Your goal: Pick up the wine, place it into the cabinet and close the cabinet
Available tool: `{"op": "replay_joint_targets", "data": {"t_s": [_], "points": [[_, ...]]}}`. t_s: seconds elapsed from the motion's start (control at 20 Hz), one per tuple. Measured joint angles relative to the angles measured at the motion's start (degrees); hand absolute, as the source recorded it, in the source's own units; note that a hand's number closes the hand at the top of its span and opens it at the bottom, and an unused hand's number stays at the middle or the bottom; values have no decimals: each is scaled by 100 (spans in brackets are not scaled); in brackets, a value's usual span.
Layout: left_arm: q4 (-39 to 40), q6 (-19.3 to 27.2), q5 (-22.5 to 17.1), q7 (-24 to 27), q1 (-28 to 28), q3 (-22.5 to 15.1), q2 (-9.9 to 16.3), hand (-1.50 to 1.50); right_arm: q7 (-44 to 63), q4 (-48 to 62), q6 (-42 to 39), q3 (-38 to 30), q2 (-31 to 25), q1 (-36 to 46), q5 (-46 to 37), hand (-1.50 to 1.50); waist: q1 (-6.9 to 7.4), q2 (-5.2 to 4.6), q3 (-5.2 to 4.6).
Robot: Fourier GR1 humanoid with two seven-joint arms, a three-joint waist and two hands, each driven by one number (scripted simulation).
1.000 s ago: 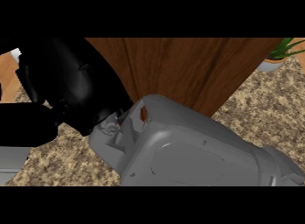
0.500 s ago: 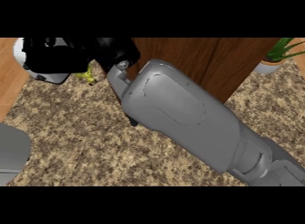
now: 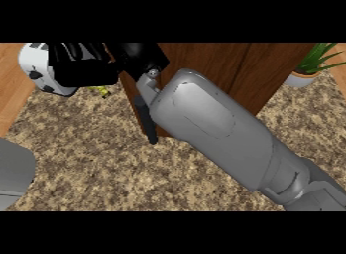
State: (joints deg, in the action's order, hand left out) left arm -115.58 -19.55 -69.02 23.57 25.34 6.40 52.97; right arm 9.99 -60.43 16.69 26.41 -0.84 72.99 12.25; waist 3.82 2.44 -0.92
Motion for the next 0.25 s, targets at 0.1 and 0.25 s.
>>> {"op": "replay_joint_targets", "data": {"t_s": [0.1,0.25], "points": [[-24,30,-4,-20,-14,-14,-8,150,-115,5,-76,21,-40,-29,-25,150,4,10,-24],[-81,81,6,-57,-24,-4,5,150,-279,22,-110,48,-69,-80,-88,150,27,28,-34]]}}
